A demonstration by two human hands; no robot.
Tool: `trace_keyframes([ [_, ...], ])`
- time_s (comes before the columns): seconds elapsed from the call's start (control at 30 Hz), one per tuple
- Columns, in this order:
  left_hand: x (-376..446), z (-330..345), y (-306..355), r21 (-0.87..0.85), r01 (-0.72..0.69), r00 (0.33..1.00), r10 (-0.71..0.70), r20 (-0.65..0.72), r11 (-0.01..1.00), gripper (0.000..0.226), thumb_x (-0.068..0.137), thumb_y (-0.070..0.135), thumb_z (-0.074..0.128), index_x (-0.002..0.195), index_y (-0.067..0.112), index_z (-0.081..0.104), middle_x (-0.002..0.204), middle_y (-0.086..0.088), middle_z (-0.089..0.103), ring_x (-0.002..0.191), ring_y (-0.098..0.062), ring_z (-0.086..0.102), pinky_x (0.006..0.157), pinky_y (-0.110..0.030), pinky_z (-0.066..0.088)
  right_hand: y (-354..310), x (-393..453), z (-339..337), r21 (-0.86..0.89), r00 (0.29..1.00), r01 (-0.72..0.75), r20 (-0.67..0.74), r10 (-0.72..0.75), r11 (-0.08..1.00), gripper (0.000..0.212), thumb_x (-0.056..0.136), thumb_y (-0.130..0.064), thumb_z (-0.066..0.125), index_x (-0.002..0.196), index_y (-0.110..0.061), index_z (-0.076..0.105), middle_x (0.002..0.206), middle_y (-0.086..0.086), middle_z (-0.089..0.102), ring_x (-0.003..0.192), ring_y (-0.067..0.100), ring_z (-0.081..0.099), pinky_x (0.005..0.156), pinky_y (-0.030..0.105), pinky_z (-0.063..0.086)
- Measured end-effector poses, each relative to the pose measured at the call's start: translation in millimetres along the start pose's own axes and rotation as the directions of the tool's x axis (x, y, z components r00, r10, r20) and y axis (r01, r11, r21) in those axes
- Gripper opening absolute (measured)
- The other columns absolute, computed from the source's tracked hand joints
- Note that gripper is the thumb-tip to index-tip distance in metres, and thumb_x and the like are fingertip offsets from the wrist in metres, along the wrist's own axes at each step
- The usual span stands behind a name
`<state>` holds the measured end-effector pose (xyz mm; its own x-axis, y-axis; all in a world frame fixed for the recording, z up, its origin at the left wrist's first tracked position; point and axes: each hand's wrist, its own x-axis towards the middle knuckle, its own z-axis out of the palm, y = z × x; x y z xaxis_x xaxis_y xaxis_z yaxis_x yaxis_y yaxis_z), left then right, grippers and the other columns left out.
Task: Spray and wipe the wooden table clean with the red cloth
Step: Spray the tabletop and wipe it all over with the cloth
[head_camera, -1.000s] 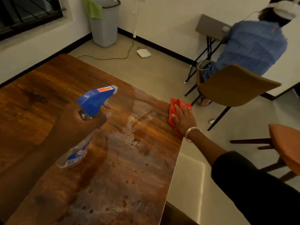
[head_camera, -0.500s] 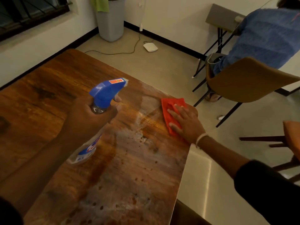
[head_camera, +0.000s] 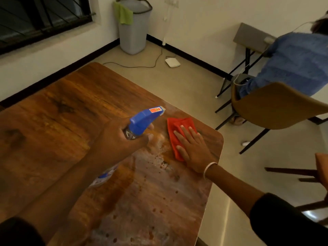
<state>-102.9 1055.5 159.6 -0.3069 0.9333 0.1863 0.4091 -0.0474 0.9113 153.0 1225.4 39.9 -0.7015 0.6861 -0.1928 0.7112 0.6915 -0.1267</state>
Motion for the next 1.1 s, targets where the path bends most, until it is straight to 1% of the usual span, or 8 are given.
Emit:
trace_keyframes([
  [0.07,-2,-11,-4,-0.044,-0.01,0.999,0.008,-0.048,0.999,0.018,0.077,0.053,0.071,0.094,0.047,0.068,0.067,-0.008,0.067,0.053,-0.029,0.065,0.05,-0.046,0.057,4,27,-7,0.015,0.994,-0.109,-0.022,0.109,0.994,0.063,0.11,-0.059,0.018,0.168,-0.041,0.001,0.177,-0.008,-0.01,0.163,0.026,-0.011,0.132,0.056,0.004],
  [0.23,-15,-16,-6,-0.112,-0.022,0.994,0.01,-0.108,0.993,0.016,0.076,0.051,0.072,0.09,0.044,0.068,0.069,-0.01,0.067,0.057,-0.031,0.064,0.053,-0.039,0.057,-27,135,-33,0.067,0.971,-0.234,-0.038,0.237,0.97,0.064,0.112,-0.052,0.023,0.169,-0.035,0.0,0.178,0.0,-0.002,0.163,0.035,0.0,0.131,0.056,0.007],
  [0.47,-12,-15,-7,-0.106,0.044,0.987,-0.06,-0.152,0.993,0.037,0.073,0.05,0.072,0.085,0.016,0.064,0.064,-0.017,0.063,0.057,-0.038,0.062,0.055,-0.053,0.056,-68,78,-6,-0.061,0.984,0.178,-0.016,-0.18,0.982,0.058,0.113,-0.048,0.02,0.168,-0.038,0.008,0.178,-0.006,0.001,0.164,0.025,-0.003,0.131,0.048,-0.001],
  [0.6,-14,-36,-6,-0.172,-0.055,0.991,0.033,-0.13,0.984,0.008,0.081,0.037,0.069,0.089,0.038,0.067,0.066,-0.01,0.067,0.056,-0.022,0.067,0.059,-0.029,0.061,-29,68,-14,-0.026,0.999,0.044,-0.011,-0.045,0.999,0.059,0.113,-0.052,0.018,0.168,-0.038,0.003,0.177,-0.007,-0.005,0.164,0.026,-0.004,0.132,0.052,0.005],
  [0.77,-31,-29,0,-0.187,-0.074,0.987,0.046,-0.153,0.979,0.018,0.077,0.034,0.075,0.079,0.05,0.066,0.065,0.009,0.067,0.053,-0.006,0.062,0.053,-0.01,0.05,-51,147,-39,0.031,0.98,-0.194,-0.042,0.195,0.981,0.062,0.114,-0.046,0.025,0.17,-0.031,0.004,0.178,0.0,-0.006,0.163,0.037,0.002,0.131,0.057,0.011],
  [0.83,-31,-24,1,-0.206,-0.045,0.985,0.008,-0.173,0.978,0.008,0.075,0.038,0.074,0.077,0.035,0.068,0.065,0.0,0.067,0.053,-0.014,0.062,0.054,-0.019,0.052,-78,145,-30,0.002,0.99,-0.124,-0.072,0.124,0.992,0.058,0.115,-0.04,0.025,0.17,-0.029,0.011,0.178,0.002,-0.001,0.163,0.039,0.004,0.131,0.058,0.011],
  [0.97,-23,-23,-2,-0.145,0.02,0.984,-0.044,-0.17,0.989,0.052,0.07,0.046,0.079,0.078,-0.002,0.061,0.07,-0.029,0.064,0.064,-0.042,0.062,0.064,-0.042,0.053,-118,64,10,-0.046,0.984,0.172,-0.036,-0.173,0.984,0.056,0.113,-0.038,0.03,0.168,-0.033,0.019,0.178,-0.001,0.008,0.163,0.035,0.004,0.131,0.056,0.007],
  [1.1,-19,-34,-5,-0.128,0.018,0.988,-0.037,-0.147,0.992,0.025,0.075,0.046,0.067,0.076,0.021,0.064,0.067,-0.009,0.069,0.062,-0.02,0.068,0.067,-0.027,0.058,-82,2,19,-0.062,0.983,0.184,-0.002,-0.184,0.981,0.059,0.111,-0.05,0.018,0.169,-0.038,0.01,0.178,-0.006,0.001,0.164,0.027,-0.001,0.132,0.052,0.004],
])
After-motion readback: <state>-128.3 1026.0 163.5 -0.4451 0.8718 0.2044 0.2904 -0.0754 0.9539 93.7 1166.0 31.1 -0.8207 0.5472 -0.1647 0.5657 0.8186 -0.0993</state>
